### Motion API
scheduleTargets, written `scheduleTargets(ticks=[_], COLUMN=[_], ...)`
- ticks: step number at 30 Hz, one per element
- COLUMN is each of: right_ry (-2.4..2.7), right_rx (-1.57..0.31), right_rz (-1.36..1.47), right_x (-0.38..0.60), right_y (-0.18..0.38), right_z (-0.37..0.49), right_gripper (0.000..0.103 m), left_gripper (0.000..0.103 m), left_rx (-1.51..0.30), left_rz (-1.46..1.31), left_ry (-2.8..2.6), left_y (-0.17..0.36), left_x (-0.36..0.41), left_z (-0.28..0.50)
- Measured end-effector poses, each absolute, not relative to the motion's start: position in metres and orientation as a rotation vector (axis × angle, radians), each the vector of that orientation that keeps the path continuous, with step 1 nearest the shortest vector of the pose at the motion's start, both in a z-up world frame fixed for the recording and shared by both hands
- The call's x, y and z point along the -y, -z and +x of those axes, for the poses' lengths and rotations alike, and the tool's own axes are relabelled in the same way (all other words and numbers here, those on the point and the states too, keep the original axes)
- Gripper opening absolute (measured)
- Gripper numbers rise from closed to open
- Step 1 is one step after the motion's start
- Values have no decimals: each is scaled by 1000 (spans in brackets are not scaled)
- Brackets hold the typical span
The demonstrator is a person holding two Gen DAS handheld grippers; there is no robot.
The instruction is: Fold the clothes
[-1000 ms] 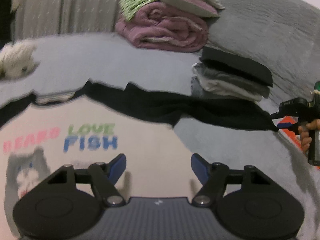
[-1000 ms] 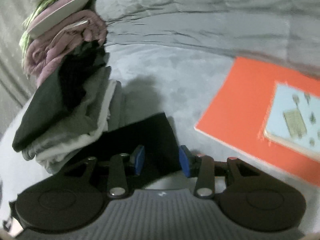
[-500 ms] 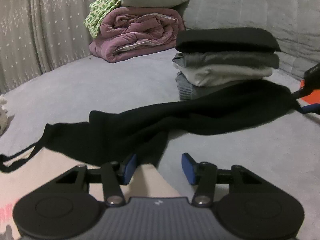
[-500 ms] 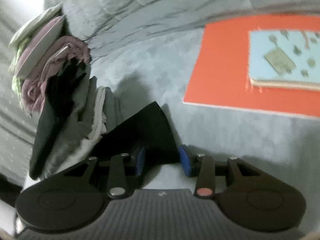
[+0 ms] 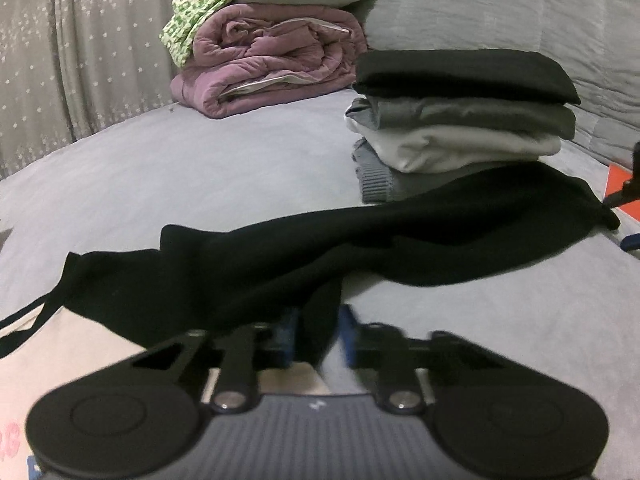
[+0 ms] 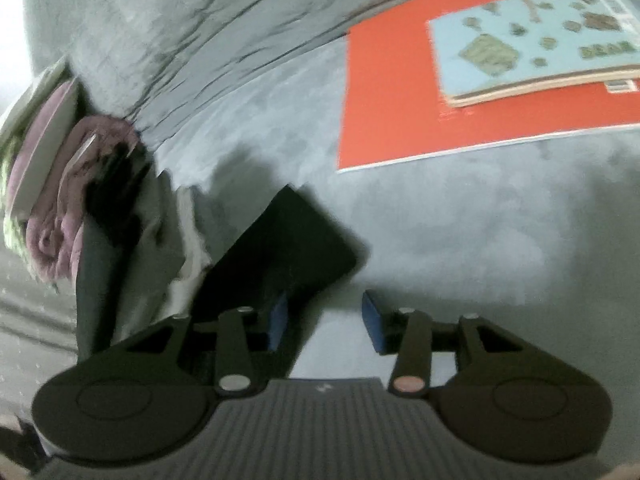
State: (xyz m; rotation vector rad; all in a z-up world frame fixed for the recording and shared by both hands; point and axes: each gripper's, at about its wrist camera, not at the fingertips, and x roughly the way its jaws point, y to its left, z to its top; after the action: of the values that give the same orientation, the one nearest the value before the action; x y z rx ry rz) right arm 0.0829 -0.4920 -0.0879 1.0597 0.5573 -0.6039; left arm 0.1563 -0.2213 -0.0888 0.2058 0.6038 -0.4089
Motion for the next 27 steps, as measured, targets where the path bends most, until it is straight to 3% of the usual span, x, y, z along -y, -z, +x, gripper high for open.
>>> scheduleTargets(ticks=[1, 2, 4, 11, 20, 24, 25, 26, 27], right_ry=[594, 584, 564, 581, 587, 577, 563, 550, 536], right_rx=[-555, -550, -532, -426, -469, -511, -503, -495, -484], right_rz=[1028, 995, 932, 753, 558, 480, 490, 501, 517], right_x=[488, 486, 490, 511, 523, 519, 521, 523, 527], right_y=[89, 91, 97, 79, 91, 98, 95, 92, 89], right_z=[87, 91, 99, 95, 111, 113, 111, 109, 106], right_gripper=[47, 37, 5, 5, 5, 4, 8, 18, 18], left_gripper=[7, 6, 6, 6, 10, 25, 26, 29, 33], left_rx=[-602, -594, -567, -467, -646, -646, -642, -638, -633], left_rz=[193, 178, 156, 67, 179, 167, 157, 147, 137], left_ry=[412, 417, 438, 591, 745, 756, 758, 759, 761], left_y=[88, 86, 82, 68, 81, 77, 75, 73, 72], left_x=[219, 216, 210, 182, 188, 186, 184, 183, 181], left_z=[157, 156, 152, 140, 147, 144, 143, 142, 140])
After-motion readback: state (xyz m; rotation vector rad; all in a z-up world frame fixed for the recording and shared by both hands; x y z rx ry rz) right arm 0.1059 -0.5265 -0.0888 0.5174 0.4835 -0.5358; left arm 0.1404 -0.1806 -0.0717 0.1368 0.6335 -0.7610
